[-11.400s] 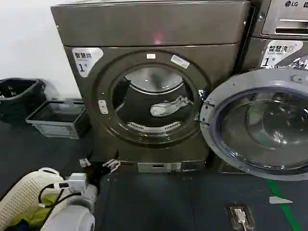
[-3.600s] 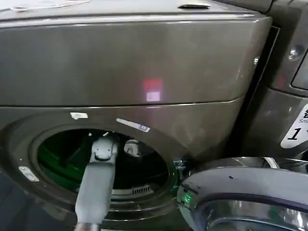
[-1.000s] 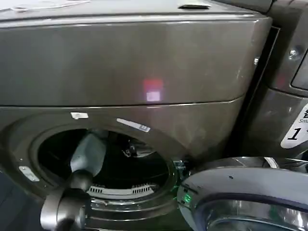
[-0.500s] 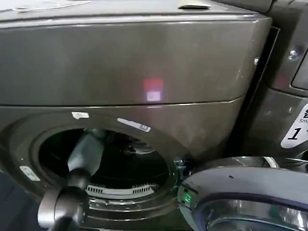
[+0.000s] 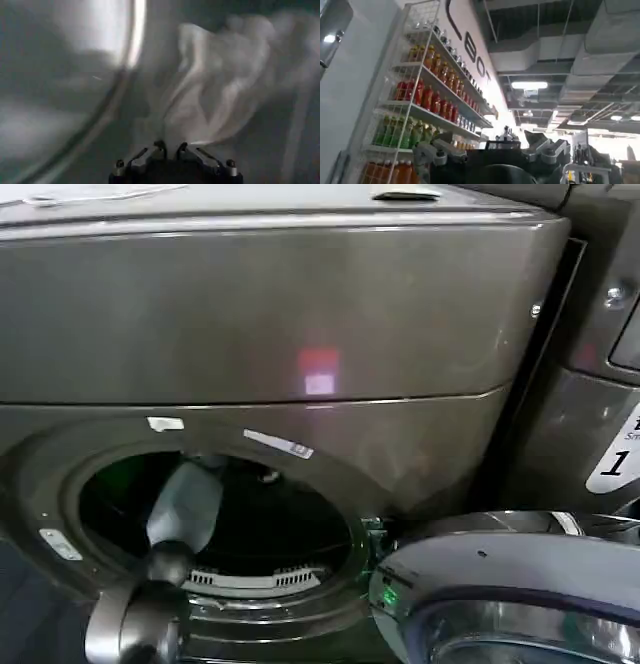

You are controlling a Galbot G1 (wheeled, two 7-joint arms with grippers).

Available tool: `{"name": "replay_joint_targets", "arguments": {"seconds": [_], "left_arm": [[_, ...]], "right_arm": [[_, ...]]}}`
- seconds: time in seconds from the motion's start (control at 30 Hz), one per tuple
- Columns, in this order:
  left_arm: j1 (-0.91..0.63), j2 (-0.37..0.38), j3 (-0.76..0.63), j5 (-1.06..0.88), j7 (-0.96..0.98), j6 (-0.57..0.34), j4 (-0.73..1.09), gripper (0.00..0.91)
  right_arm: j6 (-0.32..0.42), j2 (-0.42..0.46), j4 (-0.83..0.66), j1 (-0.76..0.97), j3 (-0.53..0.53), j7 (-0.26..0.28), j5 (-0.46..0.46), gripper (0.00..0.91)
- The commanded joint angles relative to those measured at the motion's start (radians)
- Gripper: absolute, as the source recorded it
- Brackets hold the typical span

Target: Grasp the clothes from the dryer.

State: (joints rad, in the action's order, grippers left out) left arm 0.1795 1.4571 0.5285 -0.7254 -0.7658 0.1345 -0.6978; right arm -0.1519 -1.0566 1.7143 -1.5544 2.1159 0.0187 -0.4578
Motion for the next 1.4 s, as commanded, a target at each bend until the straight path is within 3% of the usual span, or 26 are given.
{"name": "replay_joint_targets", "arguments": {"seconds": [0.03, 0.1, 0.3, 0.57, 0.83, 0.97, 1.4], "left_arm": [[0.045, 0.050, -0.008, 0.426, 0.518, 0.176, -0.212, 0.000], [0.065, 0.069, -0.007, 0.553, 0.587, 0.216, -0.263, 0.000], [0.119, 0.097, -0.011, 0.657, 0.716, 0.236, -0.345, 0.000], [0.165, 0.118, -0.032, 0.660, 0.842, 0.157, -0.373, 0.000], [0.165, 0.123, -0.032, 0.677, 0.841, 0.161, -0.364, 0.000], [0.162, 0.123, -0.031, 0.681, 0.839, 0.158, -0.357, 0.000], [0.160, 0.115, -0.031, 0.681, 0.829, 0.154, -0.352, 0.000]], "right_arm": [[0.039, -0.007, -0.004, 0.005, -0.007, -0.012, 0.046, 0.907], [0.040, -0.009, -0.013, 0.009, -0.010, -0.014, 0.051, 0.907], [0.052, -0.018, -0.025, 0.008, -0.002, -0.016, 0.054, 0.907], [0.063, -0.032, -0.037, 0.006, -0.003, -0.028, 0.088, 0.907], [0.067, -0.034, -0.044, -0.001, 0.008, -0.037, 0.086, 0.907], [-0.001, -0.042, -0.008, 0.001, 0.019, -0.046, 0.089, 0.907], [0.006, -0.038, -0.010, 0.006, 0.024, -0.056, 0.092, 0.907]]}}
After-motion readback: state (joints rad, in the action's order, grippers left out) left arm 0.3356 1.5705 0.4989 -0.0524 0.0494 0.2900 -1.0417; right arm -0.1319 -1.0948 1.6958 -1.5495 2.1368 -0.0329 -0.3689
